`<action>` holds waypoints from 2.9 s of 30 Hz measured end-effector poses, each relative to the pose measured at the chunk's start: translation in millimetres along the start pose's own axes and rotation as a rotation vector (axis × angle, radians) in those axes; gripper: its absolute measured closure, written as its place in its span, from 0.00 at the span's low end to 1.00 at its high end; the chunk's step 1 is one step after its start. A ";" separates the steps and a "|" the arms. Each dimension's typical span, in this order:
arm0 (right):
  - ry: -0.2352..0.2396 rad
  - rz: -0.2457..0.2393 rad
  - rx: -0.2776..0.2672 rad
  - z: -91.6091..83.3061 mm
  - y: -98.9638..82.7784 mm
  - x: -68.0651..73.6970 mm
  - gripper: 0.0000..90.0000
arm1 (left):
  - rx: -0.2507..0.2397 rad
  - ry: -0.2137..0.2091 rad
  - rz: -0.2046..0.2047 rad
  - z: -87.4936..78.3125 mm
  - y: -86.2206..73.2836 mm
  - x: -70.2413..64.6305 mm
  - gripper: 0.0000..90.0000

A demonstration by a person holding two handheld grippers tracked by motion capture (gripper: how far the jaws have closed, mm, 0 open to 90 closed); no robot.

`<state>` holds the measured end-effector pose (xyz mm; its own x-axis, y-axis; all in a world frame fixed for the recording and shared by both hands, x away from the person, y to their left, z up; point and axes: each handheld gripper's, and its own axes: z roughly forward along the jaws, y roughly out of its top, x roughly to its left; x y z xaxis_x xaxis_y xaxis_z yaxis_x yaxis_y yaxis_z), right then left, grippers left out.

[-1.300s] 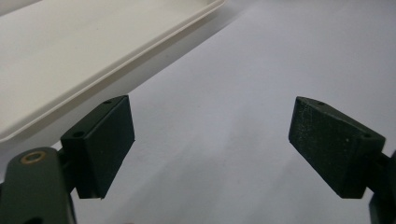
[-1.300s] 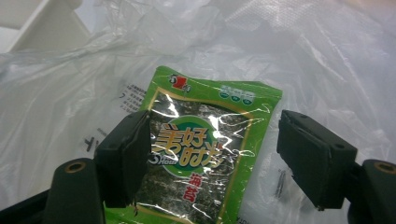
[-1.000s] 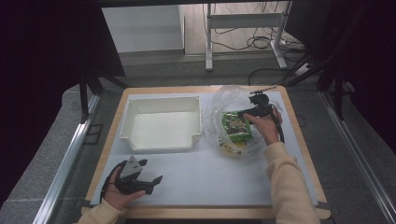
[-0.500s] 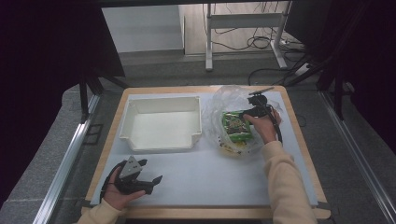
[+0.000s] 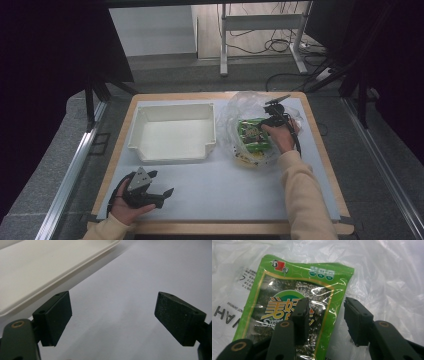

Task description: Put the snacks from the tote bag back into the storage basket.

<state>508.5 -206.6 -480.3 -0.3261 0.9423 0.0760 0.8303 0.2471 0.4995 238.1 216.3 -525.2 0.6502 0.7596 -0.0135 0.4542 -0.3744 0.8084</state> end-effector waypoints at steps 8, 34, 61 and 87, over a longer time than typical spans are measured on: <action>-0.004 0.031 0.042 4.8 -1.8 -3.3 0.74 | -0.001 -0.001 0.000 -0.2 0.1 0.0 0.16; -0.064 0.077 0.063 9.6 -1.7 11.3 0.96 | -0.005 -0.003 0.001 -1.1 0.7 -0.1 0.16; -0.016 0.042 -0.140 -37.8 -6.8 10.4 1.00 | -0.003 0.002 0.000 -1.0 0.5 0.7 0.16; 0.008 0.093 -0.330 -77.9 -15.2 0.3 1.00 | -0.002 0.005 -0.002 -0.8 0.3 0.9 0.16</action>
<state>460.6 -227.7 -420.6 -0.2604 0.9552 0.1403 0.6663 0.0727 0.7421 238.3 217.2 -524.5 0.6464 0.7629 -0.0126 0.4543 -0.3716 0.8097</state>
